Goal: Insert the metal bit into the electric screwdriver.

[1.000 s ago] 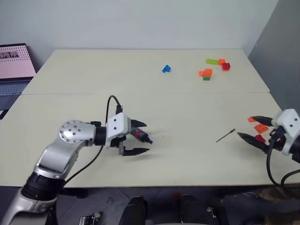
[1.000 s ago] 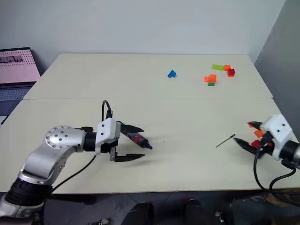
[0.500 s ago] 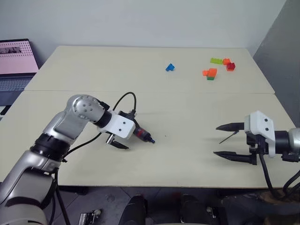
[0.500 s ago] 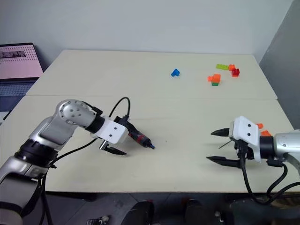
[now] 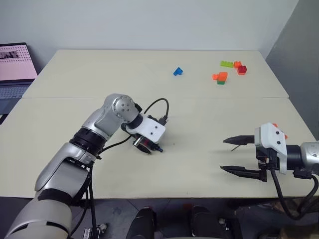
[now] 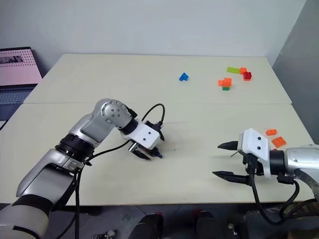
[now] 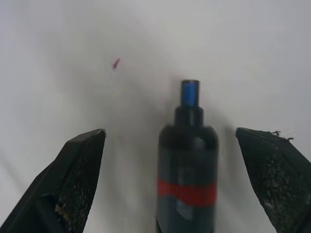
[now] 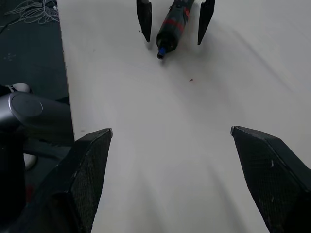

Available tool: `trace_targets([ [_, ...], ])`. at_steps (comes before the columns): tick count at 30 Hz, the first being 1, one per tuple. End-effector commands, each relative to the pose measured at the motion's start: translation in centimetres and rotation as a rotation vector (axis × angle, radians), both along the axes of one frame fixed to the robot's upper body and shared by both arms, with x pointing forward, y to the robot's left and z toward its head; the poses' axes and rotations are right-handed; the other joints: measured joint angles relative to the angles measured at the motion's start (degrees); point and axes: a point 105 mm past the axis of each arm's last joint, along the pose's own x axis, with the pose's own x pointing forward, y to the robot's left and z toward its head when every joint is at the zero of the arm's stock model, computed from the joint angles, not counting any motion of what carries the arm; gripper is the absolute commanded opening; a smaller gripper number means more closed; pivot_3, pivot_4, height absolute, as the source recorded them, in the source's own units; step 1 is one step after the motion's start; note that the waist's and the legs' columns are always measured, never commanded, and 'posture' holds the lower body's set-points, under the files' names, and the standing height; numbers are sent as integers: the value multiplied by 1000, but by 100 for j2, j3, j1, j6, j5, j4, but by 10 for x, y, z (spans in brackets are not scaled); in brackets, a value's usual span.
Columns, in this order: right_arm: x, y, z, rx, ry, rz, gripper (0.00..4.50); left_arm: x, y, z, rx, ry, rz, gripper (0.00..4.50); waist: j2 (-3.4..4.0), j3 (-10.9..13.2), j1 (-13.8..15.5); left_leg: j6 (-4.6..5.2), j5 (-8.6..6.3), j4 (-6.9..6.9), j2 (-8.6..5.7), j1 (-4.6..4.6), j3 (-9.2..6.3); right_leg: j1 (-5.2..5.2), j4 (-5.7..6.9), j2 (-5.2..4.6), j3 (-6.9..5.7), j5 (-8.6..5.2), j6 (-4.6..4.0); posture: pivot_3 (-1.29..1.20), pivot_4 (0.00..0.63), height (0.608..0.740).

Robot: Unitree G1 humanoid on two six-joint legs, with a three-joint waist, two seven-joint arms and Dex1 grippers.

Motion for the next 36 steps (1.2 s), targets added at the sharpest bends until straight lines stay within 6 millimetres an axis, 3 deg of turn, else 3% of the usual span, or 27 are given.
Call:
trace_targets([
  [1,-2,3,8,5,-41,14,4120,4,-1,9,17,-39,-3,4500,0,0,1,0,0,0,0,0,0,-1,0,1,0,0,0,0,150,740],
  [7,-3,6,9,9,-43,31,4120,7,3,10,57,-65,-16,4500,0,0,14,0,0,1,0,-1,-1,0,1,1,0,0,0,0,150,740],
  [8,-4,7,9,12,-44,34,4173,6,3,10,59,-64,-17,4125,0,0,14,0,0,1,1,-1,-2,0,1,1,0,0,0,0,150,740],
  [19,-11,19,19,81,-86,115,4173,-3,6,-4,85,-31,-30,1667,0,0,14,0,0,3,2,0,-2,1,3,2,0,0,0,0,150,740],
  [36,-10,19,26,99,-101,134,4173,-2,12,-1,63,-14,13,1594,0,0,7,0,0,3,1,2,-1,1,5,3,0,1,0,0,150,740],
])
